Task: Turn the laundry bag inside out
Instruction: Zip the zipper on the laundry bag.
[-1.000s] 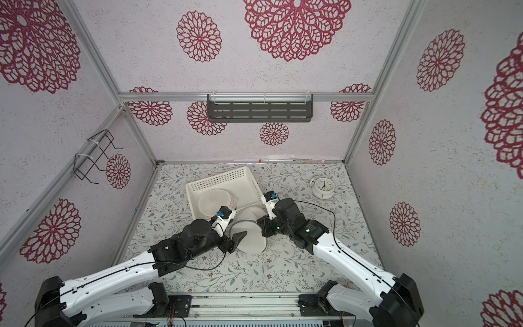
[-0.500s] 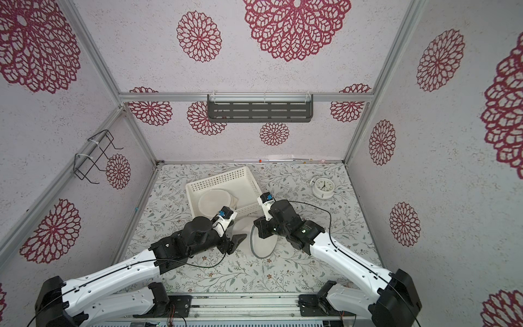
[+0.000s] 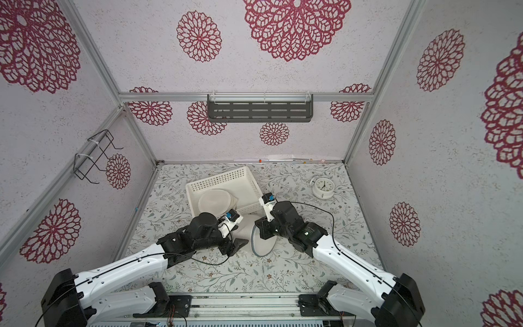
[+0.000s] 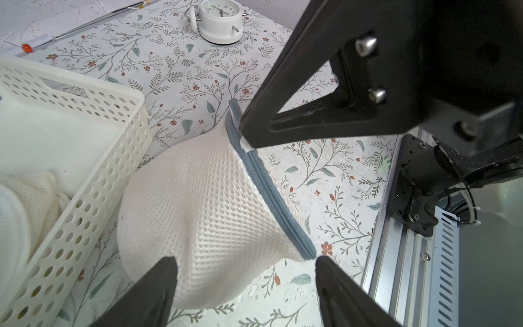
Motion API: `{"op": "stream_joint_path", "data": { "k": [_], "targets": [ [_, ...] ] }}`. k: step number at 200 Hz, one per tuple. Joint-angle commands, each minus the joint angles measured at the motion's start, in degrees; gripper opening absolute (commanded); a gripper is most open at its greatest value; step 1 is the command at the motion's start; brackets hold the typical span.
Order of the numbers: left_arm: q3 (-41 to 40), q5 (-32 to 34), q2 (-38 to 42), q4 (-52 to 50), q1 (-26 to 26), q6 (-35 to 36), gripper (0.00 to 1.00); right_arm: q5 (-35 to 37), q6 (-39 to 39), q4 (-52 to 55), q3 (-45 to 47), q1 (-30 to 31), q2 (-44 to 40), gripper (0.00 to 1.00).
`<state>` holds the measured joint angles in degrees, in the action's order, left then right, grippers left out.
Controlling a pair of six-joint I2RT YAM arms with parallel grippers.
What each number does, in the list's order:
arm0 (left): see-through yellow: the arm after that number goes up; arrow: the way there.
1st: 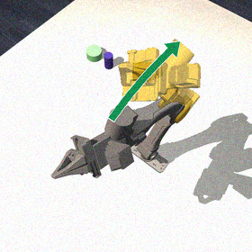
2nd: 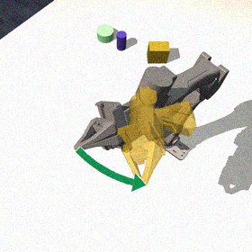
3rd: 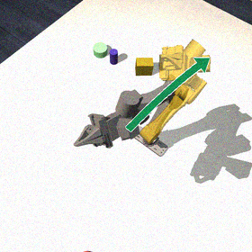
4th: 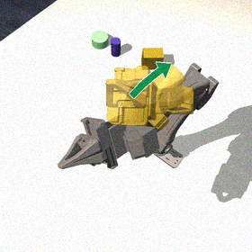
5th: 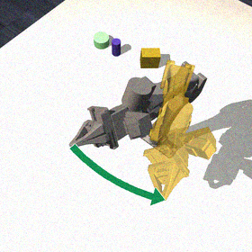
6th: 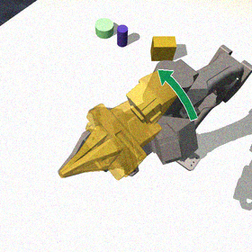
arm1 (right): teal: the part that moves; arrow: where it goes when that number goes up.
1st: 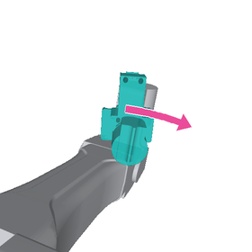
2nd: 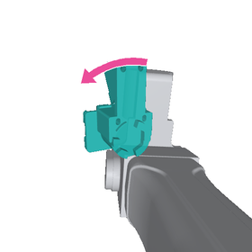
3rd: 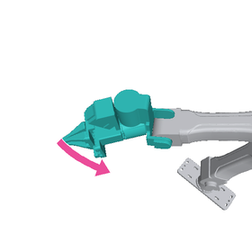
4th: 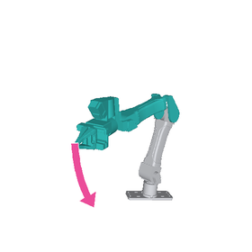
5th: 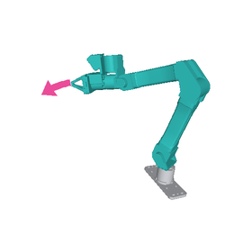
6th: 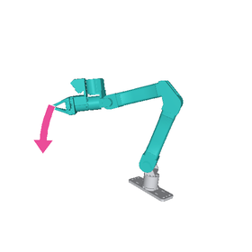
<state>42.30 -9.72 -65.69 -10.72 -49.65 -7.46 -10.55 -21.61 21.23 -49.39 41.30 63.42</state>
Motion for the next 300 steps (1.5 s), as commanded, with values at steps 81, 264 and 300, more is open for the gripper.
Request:
{"op": "stream_joint_path", "data": {
  "k": [81,264,300],
  "targets": [
    [2.2,4.8,-5.9,7.3,0.8,-2.6,0.48,-2.7,-1.9,-5.7,1.1,1.4,-2.0,0.0],
    [-9.3,1.7,6.1,25.6,0.8,-4.9,0.0,-1.2,-6.7,0.7,14.8,-10.7,-15.1,0.0],
    [-10.9,1.8,7.6,31.3,1.0,-8.0,0.0,-1.7,-7.0,-0.4,16.6,-10.7,-14.8,0.0]
  ]
}}
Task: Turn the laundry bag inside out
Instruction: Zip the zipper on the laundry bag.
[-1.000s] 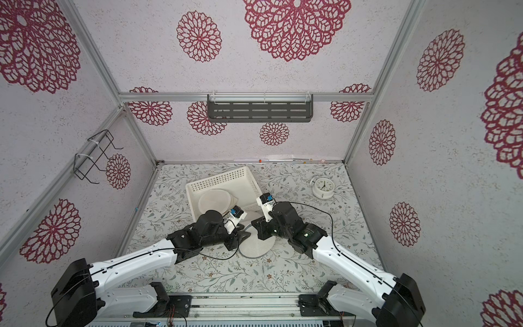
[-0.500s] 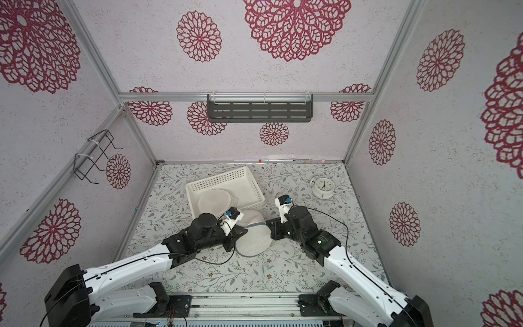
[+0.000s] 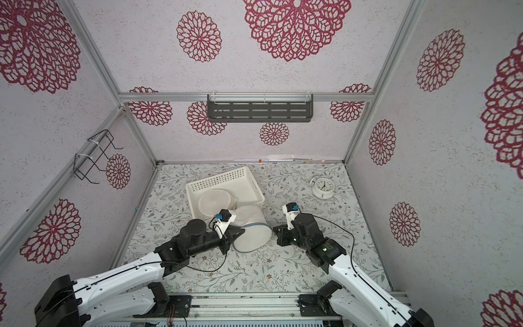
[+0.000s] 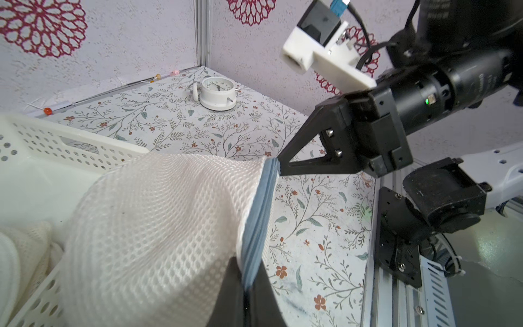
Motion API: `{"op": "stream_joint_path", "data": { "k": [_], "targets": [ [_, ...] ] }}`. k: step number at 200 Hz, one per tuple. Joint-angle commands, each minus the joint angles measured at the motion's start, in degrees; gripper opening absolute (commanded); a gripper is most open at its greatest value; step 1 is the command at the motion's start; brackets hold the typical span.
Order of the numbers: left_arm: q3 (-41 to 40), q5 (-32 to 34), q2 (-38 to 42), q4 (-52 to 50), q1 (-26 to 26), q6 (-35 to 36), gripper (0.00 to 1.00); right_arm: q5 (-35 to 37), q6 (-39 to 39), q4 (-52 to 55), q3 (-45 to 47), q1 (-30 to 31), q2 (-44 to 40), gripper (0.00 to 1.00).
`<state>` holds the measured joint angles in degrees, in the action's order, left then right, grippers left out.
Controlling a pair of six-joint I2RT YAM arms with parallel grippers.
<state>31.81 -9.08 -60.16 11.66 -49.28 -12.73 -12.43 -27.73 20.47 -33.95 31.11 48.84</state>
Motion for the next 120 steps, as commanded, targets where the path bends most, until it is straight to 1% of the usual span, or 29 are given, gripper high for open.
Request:
{"op": "stream_joint_path", "data": {
  "k": [1,23,44,50,63,70,75,83,100,106,112,120],
  "targets": [
    [-0.5,1.2,2.1,9.2,0.7,-2.8,0.0,0.1,-1.0,0.3,1.2,-0.5,-0.2,0.0],
    [-1.4,1.0,2.8,12.8,0.6,-4.8,0.0,-0.1,-1.2,-0.2,1.9,-0.5,-0.1,0.0],
    [-1.1,0.4,2.4,13.3,0.7,-6.3,0.0,-1.0,-1.6,-0.9,1.8,-0.5,-0.9,0.0],
    [-1.1,0.4,2.1,13.3,0.7,-7.0,0.0,-1.1,-1.7,-0.9,1.6,-0.5,-1.2,0.07],
    [-1.0,1.0,0.9,13.3,0.8,-9.2,0.0,-0.3,-1.9,-0.7,1.1,-0.7,-2.6,0.33],
    [-1.0,0.9,0.2,13.3,0.8,-11.4,0.0,0.7,-1.9,-0.6,0.8,-1.1,-3.8,0.44],
    [-1.0,0.7,-0.6,13.4,0.8,-12.9,0.0,1.5,-1.9,-0.4,0.6,-1.4,-4.7,0.5],
    [-1.0,0.2,-1.9,14.1,0.8,-16.2,0.0,2.2,-1.6,-0.5,0.6,-2.3,-6.5,0.57],
    [-1.5,-1.4,-4.3,17.8,0.8,-23.0,0.0,0.6,-1.1,-3.0,2.2,-3.9,-11.1,0.66],
    [-1.9,-1.6,-5.0,19.6,0.7,-25.1,0.0,-1.4,-1.2,-4.5,3.2,-4.2,-12.4,0.7],
    [-2.2,-2.1,-5.8,21.8,0.7,-27.1,0.0,-4.0,-1.4,-6.1,4.4,-4.5,-13.1,0.77],
    [-2.6,-2.3,-6.7,25.1,0.7,-29.7,0.0,-7.1,-2.3,-8.0,6.1,-4.7,-13.4,0.83]
  ]
}}
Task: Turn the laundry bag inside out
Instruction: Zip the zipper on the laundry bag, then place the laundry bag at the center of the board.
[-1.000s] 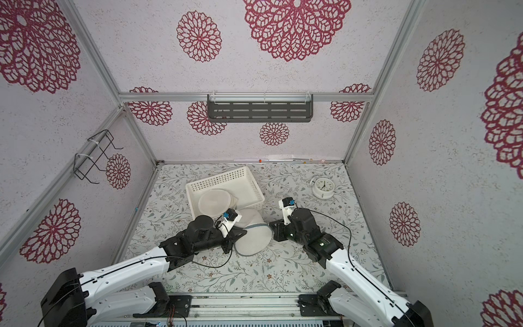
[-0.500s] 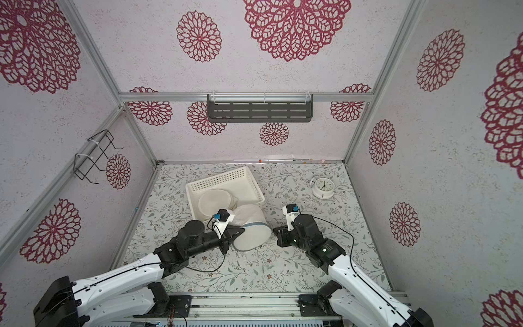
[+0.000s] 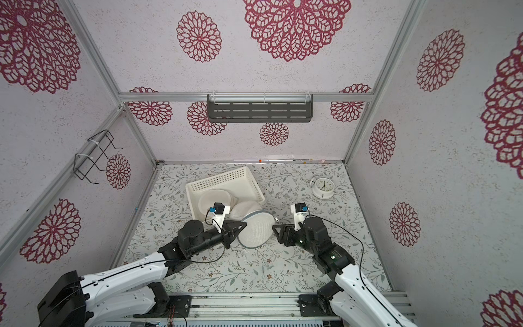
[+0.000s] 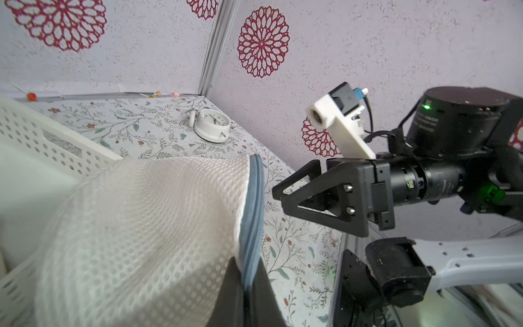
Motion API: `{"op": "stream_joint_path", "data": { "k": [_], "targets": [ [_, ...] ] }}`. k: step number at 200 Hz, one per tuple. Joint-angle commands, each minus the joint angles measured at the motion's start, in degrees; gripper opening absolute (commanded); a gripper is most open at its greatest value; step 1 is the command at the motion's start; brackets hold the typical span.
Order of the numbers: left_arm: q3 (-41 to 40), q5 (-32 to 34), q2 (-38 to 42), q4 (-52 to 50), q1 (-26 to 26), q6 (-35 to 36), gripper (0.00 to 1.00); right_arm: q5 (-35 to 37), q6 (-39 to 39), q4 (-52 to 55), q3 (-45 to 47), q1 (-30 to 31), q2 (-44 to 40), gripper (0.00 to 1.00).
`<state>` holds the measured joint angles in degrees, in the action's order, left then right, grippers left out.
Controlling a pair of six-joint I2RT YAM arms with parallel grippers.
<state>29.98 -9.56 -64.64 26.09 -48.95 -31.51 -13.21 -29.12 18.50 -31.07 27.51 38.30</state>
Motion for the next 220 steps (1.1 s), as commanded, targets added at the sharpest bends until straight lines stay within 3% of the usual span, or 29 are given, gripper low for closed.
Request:
{"op": "stream_joint_path", "data": {
  "k": [1,26,65,110,133,154,172,184,213,220],
  "targets": [
    [-0.8,-1.8,-2.3,11.0,0.4,-11.2,0.0,-6.6,-1.1,-6.3,3.3,-1.1,-2.8,0.83],
    [-1.1,-2.3,-5.4,19.7,0.3,-17.3,0.0,-10.5,-3.5,-9.4,7.1,-1.1,-1.0,0.9],
    [-2.8,-2.8,-10.1,31.7,1.1,-25.1,0.0,-9.6,-7.4,-10.0,8.4,-4.9,-2.8,0.9],
    [-4.1,-4.7,-17.5,42.2,1.8,-31.6,0.0,-21.4,-16.5,-23.4,11.5,-8.1,-3.5,0.72],
    [-3.9,-4.9,-20.5,44.5,1.8,-33.1,0.01,-22.0,-17.7,-26.6,10.4,-8.2,-1.7,0.54],
    [-4.8,-3.0,-21.7,44.5,1.9,-32.6,0.16,-20.2,-16.2,-25.0,9.0,-8.3,-0.3,0.31],
    [-6.7,0.5,-21.5,43.8,1.9,-32.0,0.44,-18.3,-15.9,-23.5,9.3,-8.6,0.4,0.12],
    [-8.0,3.2,-20.2,42.4,2.0,-30.9,0.58,-17.9,-16.6,-24.0,10.6,-8.7,1.0,0.02],
    [-8.9,8.6,-12.8,31.1,2.1,-25.6,0.78,-17.2,-17.9,-26.7,12.9,-8.9,2.4,0.0],
    [-8.8,10.0,-10.4,27.4,2.2,-23.8,0.87,-17.2,-18.0,-27.3,13.0,-9.0,2.9,0.0]
  ]
}}
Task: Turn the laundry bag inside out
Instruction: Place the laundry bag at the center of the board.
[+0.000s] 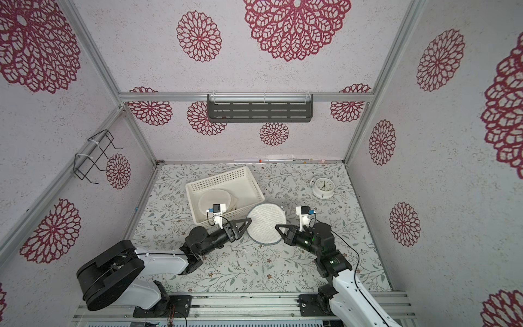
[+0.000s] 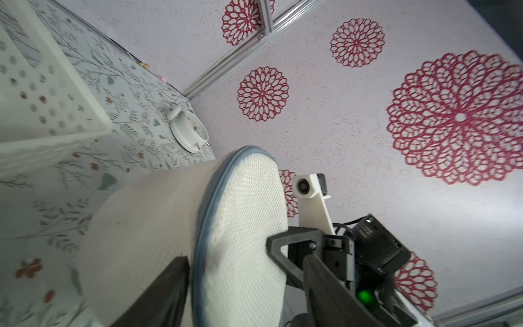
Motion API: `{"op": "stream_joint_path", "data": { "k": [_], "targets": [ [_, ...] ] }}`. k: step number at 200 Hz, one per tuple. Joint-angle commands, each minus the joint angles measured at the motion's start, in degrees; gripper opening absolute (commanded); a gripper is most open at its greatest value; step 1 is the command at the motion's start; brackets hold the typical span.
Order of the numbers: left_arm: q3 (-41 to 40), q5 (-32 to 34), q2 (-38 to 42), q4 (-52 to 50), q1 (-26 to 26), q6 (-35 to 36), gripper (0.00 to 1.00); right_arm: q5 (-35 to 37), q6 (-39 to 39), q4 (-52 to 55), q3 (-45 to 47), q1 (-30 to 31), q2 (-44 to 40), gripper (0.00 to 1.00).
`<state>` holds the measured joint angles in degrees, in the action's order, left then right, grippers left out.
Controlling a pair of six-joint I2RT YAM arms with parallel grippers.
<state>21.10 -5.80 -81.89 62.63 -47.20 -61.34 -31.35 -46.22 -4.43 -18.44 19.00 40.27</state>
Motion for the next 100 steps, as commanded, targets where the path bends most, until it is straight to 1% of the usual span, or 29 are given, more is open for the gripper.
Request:
{"op": "stream_joint_path", "data": {
  "k": [1,17,27,40,52,71,76,81,85,92,100],
  "targets": [
    [0.1,6.4,7.3,-9.6,0.4,6.2,0.88,0.9,-1.0,-4.4,0.4,-0.5,1.0,0.0],
    [0.6,9.5,13.1,-18.3,1.0,10.2,0.94,0.9,-1.2,-5.8,0.8,-0.9,2.7,0.0],
    [1.7,11.6,16.9,-25.4,1.6,13.2,0.98,0.9,-1.5,-6.6,1.4,-1.5,3.9,0.0],
    [3.8,16.5,21.7,-37.1,2.5,16.4,1.0,2.2,-2.2,-6.8,2.9,-2.2,4.9,0.0],
    [6.4,20.9,25.5,-48.8,4.4,17.0,0.98,3.9,-2.5,-6.6,4.6,-3.1,5.3,0.0],
    [9.9,22.3,29.3,-63.0,9.9,16.5,0.98,7.8,-2.7,-4.5,7.7,-5.1,4.6,0.0],
    [11.1,22.9,29.9,-66.7,11.4,15.6,0.98,9.2,-2.7,-3.7,8.5,-5.6,4.2,0.06],
    [12.1,23.5,30.4,-70.2,13.0,14.7,0.98,10.9,-2.6,-2.6,9.0,-6.1,3.8,0.15],
    [12.8,23.7,30.5,-72.6,14.2,14.2,0.98,12.5,-2.2,-1.3,9.3,-6.5,3.4,0.2],
    [14.0,23.1,30.6,-75.5,16.6,14.1,0.98,15.5,-1.4,1.2,9.2,-6.8,2.6,0.28],
    [15.0,21.7,30.5,-77.3,19.0,14.8,0.98,18.8,-0.3,4.1,8.8,-7.1,1.6,0.42]
  ]
}}
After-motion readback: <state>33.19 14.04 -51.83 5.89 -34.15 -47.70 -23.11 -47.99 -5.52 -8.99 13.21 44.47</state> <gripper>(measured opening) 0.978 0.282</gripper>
